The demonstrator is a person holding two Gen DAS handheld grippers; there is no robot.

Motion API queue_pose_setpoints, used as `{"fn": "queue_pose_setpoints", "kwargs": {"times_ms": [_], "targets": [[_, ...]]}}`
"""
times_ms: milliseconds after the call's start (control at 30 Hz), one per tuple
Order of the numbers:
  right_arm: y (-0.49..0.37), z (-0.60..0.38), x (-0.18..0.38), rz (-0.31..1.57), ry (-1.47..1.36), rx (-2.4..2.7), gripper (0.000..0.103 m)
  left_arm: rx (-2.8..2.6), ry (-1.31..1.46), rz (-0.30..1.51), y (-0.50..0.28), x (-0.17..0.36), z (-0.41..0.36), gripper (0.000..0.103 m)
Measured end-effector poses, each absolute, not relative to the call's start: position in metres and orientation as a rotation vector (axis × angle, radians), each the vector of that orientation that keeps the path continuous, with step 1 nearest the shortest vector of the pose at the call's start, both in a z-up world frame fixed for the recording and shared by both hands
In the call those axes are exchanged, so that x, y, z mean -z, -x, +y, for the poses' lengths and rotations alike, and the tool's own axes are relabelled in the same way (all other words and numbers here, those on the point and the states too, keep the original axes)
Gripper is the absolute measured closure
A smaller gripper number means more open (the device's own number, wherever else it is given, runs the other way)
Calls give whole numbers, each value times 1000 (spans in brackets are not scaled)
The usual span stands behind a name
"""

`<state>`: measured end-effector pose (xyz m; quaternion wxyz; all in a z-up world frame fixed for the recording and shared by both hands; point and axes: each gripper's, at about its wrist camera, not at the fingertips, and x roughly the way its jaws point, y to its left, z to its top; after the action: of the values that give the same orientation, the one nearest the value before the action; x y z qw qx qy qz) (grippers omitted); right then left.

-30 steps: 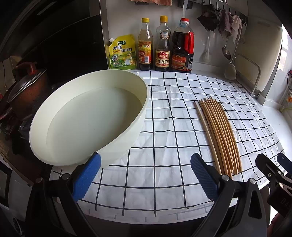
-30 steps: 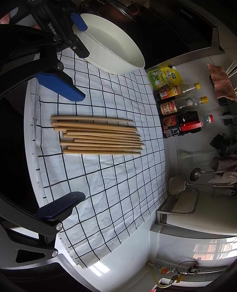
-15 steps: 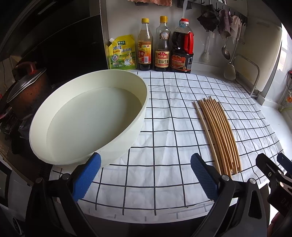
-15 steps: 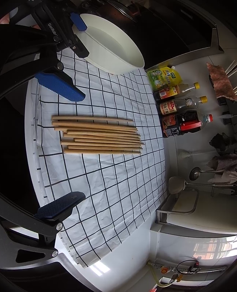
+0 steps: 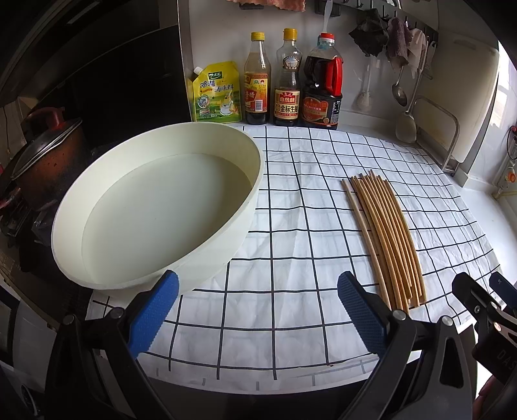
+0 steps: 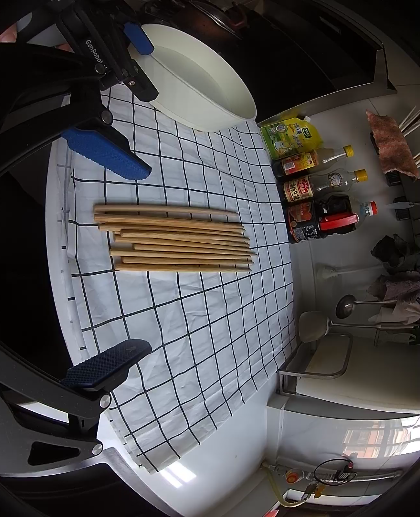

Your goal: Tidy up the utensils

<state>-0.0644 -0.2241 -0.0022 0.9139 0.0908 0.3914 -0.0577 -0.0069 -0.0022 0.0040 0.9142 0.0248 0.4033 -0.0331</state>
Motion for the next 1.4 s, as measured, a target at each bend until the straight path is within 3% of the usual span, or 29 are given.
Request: {"fn": "queue_pose_setpoints", "kwargs": {"times_ms": [1400], "targets": [[66, -229, 6, 807, -189, 108, 8, 101, -65, 835, 13, -5, -11, 6]]}}
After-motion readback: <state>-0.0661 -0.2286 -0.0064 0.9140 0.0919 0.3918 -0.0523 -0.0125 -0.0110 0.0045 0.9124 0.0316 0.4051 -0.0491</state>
